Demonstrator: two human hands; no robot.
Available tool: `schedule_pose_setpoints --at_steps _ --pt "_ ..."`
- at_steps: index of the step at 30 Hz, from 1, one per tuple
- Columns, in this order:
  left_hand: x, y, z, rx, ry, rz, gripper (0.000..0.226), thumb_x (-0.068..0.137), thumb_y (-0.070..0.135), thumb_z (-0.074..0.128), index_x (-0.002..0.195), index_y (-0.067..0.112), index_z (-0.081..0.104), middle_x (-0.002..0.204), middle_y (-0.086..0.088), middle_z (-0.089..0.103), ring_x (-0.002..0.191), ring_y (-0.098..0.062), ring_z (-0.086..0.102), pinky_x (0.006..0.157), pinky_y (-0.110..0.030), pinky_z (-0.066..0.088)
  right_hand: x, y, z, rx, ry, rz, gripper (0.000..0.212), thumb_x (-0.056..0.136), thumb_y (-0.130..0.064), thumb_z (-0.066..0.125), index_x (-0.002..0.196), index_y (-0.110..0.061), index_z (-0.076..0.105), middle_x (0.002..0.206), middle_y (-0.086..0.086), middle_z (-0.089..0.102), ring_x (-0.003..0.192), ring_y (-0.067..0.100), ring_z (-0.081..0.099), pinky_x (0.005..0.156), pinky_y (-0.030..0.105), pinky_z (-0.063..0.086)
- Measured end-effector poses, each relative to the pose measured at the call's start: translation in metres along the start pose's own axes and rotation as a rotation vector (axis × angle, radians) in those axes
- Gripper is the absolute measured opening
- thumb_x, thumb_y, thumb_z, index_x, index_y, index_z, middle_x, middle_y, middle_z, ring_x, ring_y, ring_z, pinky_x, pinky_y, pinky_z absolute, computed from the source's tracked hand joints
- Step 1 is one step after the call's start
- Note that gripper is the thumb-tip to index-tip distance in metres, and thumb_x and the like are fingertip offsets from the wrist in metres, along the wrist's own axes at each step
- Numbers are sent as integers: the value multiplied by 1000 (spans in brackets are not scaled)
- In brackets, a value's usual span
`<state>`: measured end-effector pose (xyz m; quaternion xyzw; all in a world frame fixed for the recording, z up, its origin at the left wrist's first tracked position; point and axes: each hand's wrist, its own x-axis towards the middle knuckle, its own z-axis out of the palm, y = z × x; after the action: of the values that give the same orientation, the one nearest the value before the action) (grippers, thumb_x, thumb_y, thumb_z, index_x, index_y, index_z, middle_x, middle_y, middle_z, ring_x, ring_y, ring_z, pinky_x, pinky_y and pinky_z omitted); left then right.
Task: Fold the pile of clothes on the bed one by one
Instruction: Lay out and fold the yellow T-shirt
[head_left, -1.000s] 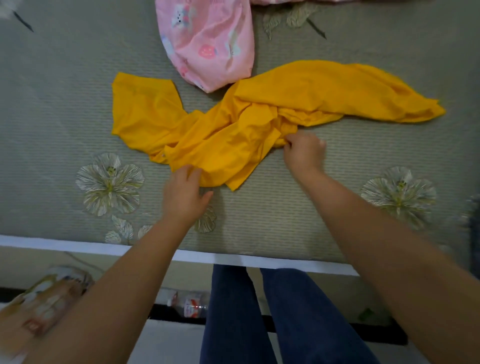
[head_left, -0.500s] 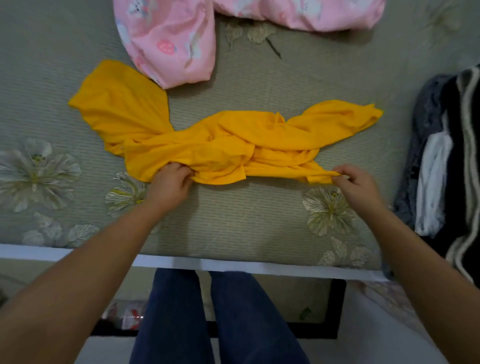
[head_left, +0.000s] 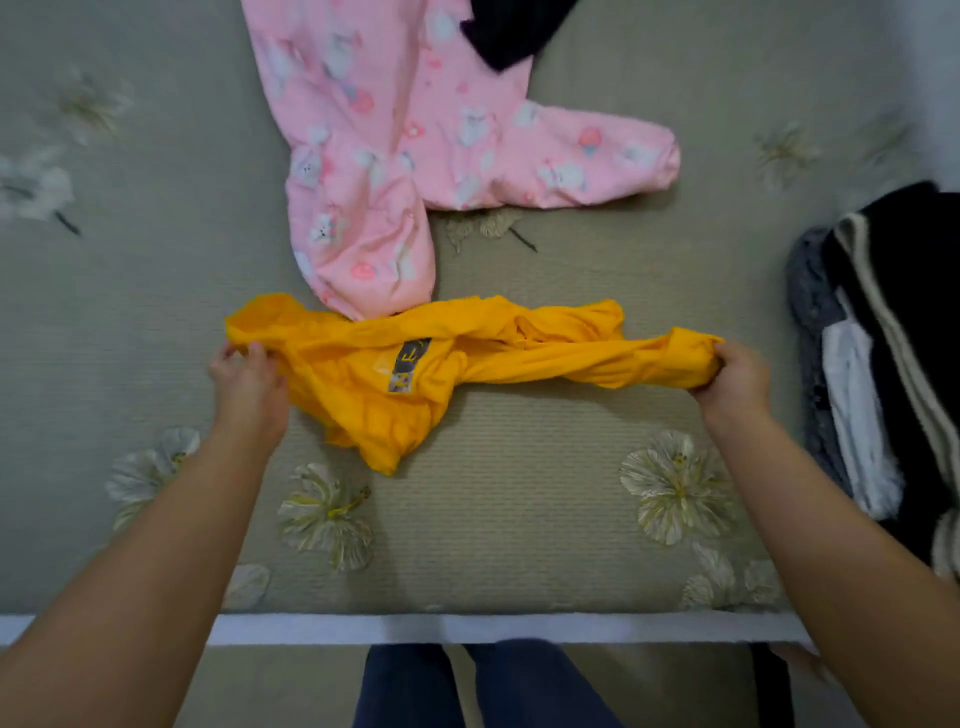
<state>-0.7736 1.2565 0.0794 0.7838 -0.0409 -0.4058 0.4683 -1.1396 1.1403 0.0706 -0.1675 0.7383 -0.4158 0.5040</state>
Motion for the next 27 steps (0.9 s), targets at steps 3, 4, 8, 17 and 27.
schedule_pose_setpoints --at_steps 3,4,8,17,27 --pt "-5 -20 4 274 -179 125 59 94 0 43 144 4 12 145 -20 29 124 -11 44 102 -29 37 1 1 4 -223 -97 -68 30 92 -4 40 66 -18 42 69 2 42 63 10 42 55 25 39" --pt "-7 -30 10 421 -224 160 60 92 -1 47 143 3 16 144 -22 30 129 -26 38 105 -39 34 -1 3 6 -335 -136 -105 31 91 -3 40 64 -18 42 67 2 41 61 9 41 54 22 39" --pt "-23 -79 40 892 -443 469 41 86 1 57 125 -6 47 127 -25 50 120 -33 45 95 -29 30 -10 16 9 -504 -276 -167 32 90 0 42 64 -17 45 63 4 44 59 9 42 51 17 37" --pt "-19 -118 54 1539 -185 457 33 95 15 35 128 11 42 128 -13 45 122 -25 40 91 -35 36 -22 -2 -52 -757 -548 -137 43 80 19 36 55 -11 57 43 -7 59 46 -4 52 54 15 37" --pt "-12 -80 -30 1596 -657 211 39 88 29 36 105 2 59 119 -24 56 110 -33 52 85 -34 40 -27 86 -42 -2478 -978 139 34 93 -17 42 123 -3 53 124 17 52 111 28 51 96 35 40"
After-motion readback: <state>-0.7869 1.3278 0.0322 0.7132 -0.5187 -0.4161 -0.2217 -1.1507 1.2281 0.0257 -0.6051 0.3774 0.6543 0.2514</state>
